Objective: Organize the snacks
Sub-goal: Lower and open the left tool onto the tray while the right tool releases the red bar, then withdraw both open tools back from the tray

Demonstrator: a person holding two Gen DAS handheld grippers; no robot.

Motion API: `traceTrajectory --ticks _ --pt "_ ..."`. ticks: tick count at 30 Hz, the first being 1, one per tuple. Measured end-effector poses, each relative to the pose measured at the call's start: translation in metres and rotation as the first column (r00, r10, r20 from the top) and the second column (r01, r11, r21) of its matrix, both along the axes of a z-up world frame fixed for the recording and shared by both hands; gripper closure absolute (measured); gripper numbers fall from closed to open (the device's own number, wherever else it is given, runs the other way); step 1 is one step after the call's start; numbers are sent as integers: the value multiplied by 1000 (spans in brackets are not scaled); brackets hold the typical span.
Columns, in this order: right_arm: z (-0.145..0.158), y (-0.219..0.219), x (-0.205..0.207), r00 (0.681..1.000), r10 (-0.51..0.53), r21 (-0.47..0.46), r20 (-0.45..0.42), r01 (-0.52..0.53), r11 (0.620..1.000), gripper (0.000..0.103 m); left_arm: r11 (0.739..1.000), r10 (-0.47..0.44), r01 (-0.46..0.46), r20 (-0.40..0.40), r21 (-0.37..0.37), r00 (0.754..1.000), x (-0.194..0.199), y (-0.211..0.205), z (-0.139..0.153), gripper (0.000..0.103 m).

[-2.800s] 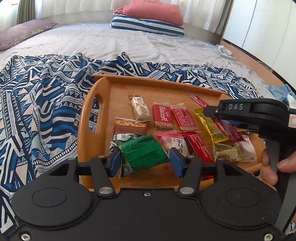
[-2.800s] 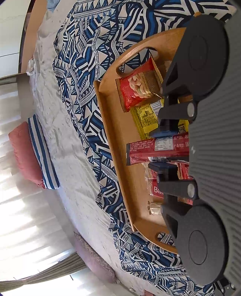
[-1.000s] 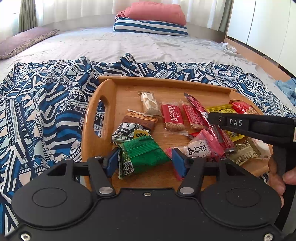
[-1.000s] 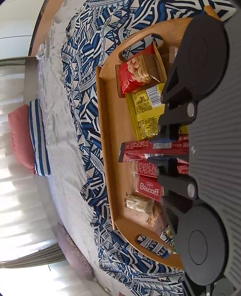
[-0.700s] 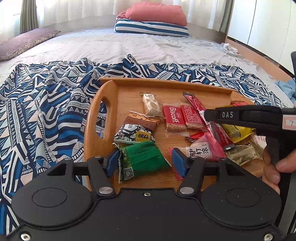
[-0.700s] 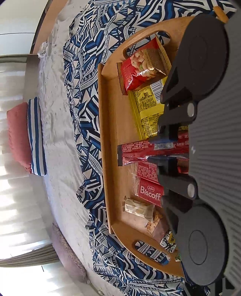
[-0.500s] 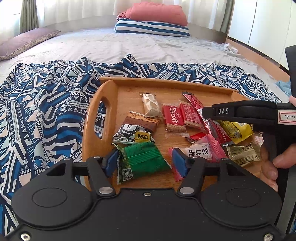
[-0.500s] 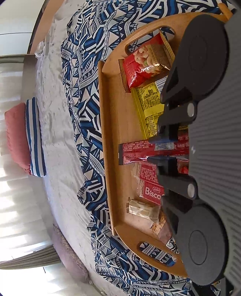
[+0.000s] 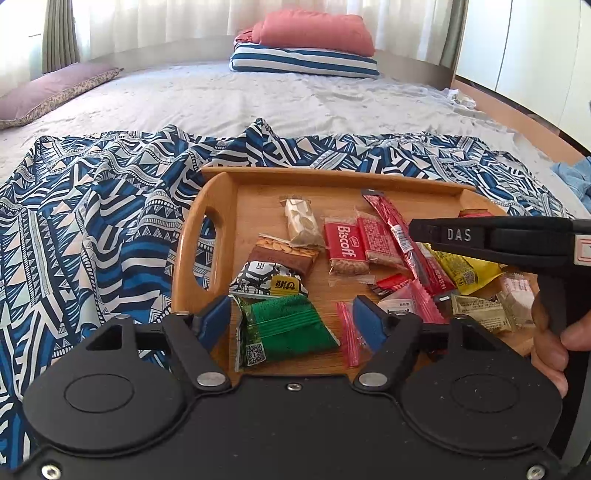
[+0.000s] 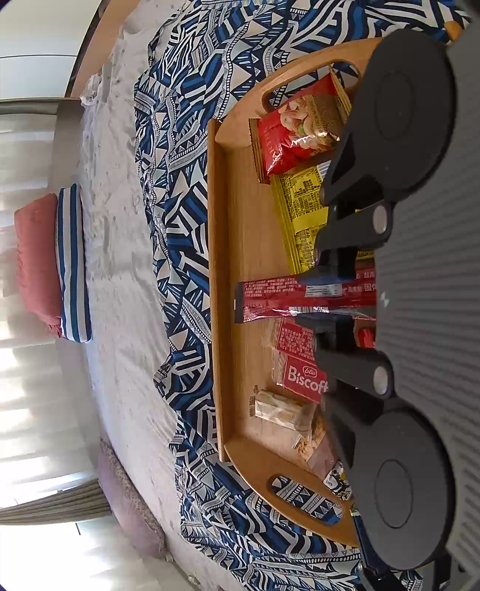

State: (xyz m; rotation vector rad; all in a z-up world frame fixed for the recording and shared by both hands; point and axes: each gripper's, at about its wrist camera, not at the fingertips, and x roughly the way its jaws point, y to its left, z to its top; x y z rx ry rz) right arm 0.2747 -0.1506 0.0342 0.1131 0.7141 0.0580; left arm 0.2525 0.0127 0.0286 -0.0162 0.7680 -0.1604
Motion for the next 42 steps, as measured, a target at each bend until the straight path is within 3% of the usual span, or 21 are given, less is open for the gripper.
traceTrajectory --ticks 6,11,12,16,20,33,42 --pt "19 -4 -15 999 17 12 44 -17 1000 68 1000 1 -2 29 2 1000 -11 1 14 22" --pt "33 -9 -34 997 14 9 74 -15 1000 67 1000 -1 2 52 -16 999 -24 2 26 13" --pt "35 -10 -38 997 15 8 79 -16 1000 61 1000 -4 5 53 -15 999 -26 2 29 13" --pt "43 -15 -56 995 11 -3 101 -11 1000 53 1000 -8 9 64 -15 998 -39 0 38 11" --pt "51 -19 -75 990 22 -9 136 -21 1000 44 1000 -14 16 76 -27 997 -54 0 46 3" --pt "70 -26 -139 972 59 -56 225 -48 997 17 999 -25 29 84 -39 996 -103 1 58 1" --pt "73 -28 -177 962 73 -79 264 -54 995 11 999 -26 30 89 -46 996 -135 0 58 1"
